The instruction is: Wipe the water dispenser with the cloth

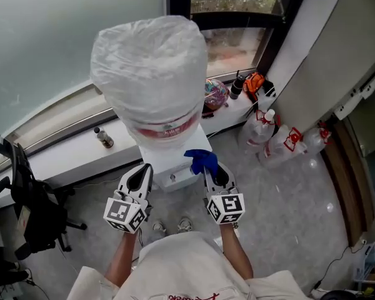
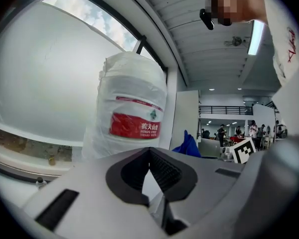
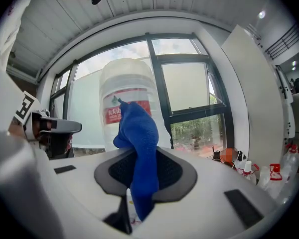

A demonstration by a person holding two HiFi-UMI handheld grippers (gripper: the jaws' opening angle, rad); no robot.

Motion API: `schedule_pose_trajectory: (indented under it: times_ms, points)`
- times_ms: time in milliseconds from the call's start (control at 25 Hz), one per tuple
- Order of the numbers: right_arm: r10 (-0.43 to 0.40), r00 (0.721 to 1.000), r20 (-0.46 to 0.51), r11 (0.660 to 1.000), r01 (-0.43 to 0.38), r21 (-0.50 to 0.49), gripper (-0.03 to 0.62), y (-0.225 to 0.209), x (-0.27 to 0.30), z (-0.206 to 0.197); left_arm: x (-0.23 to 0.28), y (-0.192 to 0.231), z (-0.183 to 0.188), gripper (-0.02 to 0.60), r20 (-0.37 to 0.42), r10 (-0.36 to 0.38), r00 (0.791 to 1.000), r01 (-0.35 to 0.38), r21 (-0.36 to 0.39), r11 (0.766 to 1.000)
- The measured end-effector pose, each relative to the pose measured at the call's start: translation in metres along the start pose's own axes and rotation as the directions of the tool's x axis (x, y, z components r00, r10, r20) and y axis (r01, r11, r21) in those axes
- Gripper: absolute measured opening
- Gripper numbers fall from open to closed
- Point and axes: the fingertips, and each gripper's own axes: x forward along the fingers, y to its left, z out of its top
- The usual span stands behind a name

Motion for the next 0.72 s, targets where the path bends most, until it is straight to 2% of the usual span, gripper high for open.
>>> schedule_pose_trajectory:
  times_ms: [440,720]
  points:
    - [0.010,1.000,0.017,0.999,-0.010,-0.030,0.092,0.046,-0.018,0.009,-0.036,0.003,0.001,0.011,0.042,-0.015,0.999,0.017,-0.036,0.999]
    - [-0.010,1.000,-0.007,1.000,0.010,-0.013,0.092,0.097,-0.049,-0.007,-0.100,0.008,-0.013,0.009,0.022,-0.020,1.000,0.021,-0.047,0.999]
